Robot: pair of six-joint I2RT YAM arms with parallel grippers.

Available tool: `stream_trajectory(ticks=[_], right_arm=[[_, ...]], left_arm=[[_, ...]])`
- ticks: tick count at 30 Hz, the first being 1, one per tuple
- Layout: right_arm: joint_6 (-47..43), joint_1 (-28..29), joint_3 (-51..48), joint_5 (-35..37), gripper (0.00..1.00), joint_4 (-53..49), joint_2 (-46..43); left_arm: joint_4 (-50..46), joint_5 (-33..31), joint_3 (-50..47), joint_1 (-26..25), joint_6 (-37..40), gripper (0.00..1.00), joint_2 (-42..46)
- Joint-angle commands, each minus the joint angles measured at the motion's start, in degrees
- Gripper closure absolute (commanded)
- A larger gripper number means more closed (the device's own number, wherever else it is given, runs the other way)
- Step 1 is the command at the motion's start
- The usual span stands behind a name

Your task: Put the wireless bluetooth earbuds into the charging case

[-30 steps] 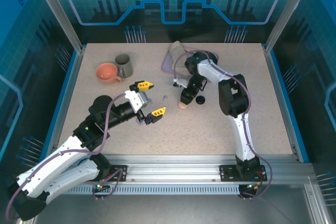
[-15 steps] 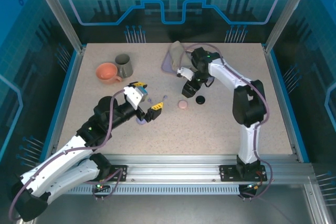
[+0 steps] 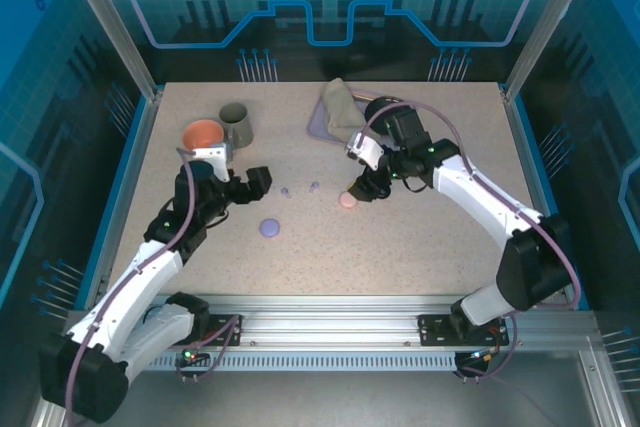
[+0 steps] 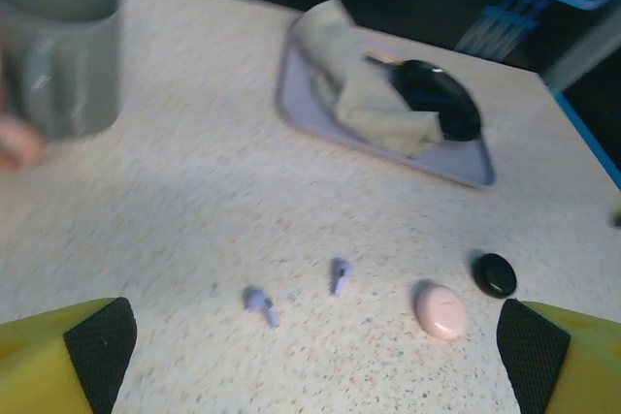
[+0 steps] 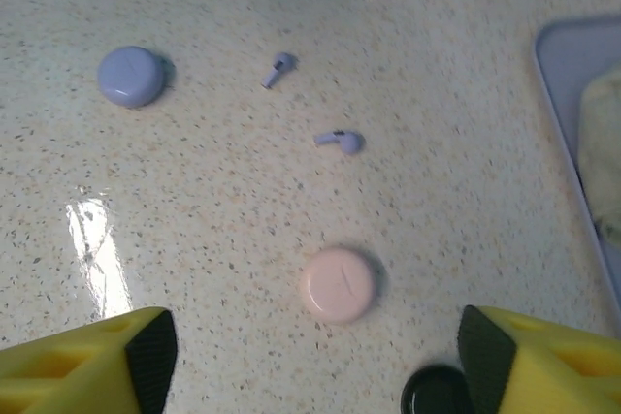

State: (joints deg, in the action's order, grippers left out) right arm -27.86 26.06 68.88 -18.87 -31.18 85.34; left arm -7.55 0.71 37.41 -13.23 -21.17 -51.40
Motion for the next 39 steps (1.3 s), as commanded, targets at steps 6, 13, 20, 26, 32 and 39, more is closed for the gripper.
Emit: stream_trajectory(ticks=[6, 13, 20, 26, 32, 39], right_arm=[[-1.8, 8.4, -6.6, 2.2, 0.00, 13.7, -1.7], [-5.7, 16.0, -1.6, 5.6, 0.00, 14.0, 7.1], [-8.0, 21.4, 8.9, 9.3, 0.00, 8.2, 19.3], [-9.1, 25.3, 18.5, 11.5, 0.01, 2.8, 29.7], [-9.6, 27.5, 25.9, 12.4, 0.05, -1.4, 37.0], [-9.3, 28.9, 31.1, 12.3, 0.11, -4.8, 42.7]], left_arm=[[-10.7, 11.9, 1.3, 15.7, -15.4, 0.01, -4.2], [-15.0, 17.7, 2.2, 24.3, -16.7, 0.01, -6.7], [-14.5, 19.7, 0.9, 29.3, -18.0, 0.01, -6.8], [-14.5, 22.0, 0.3, 33.9, -18.7, 0.01, -8.3], [-13.6, 22.3, -0.8, 36.2, -19.9, 0.01, -8.6], [-13.0, 22.3, -0.9, 36.3, -20.3, 0.01, -8.9]])
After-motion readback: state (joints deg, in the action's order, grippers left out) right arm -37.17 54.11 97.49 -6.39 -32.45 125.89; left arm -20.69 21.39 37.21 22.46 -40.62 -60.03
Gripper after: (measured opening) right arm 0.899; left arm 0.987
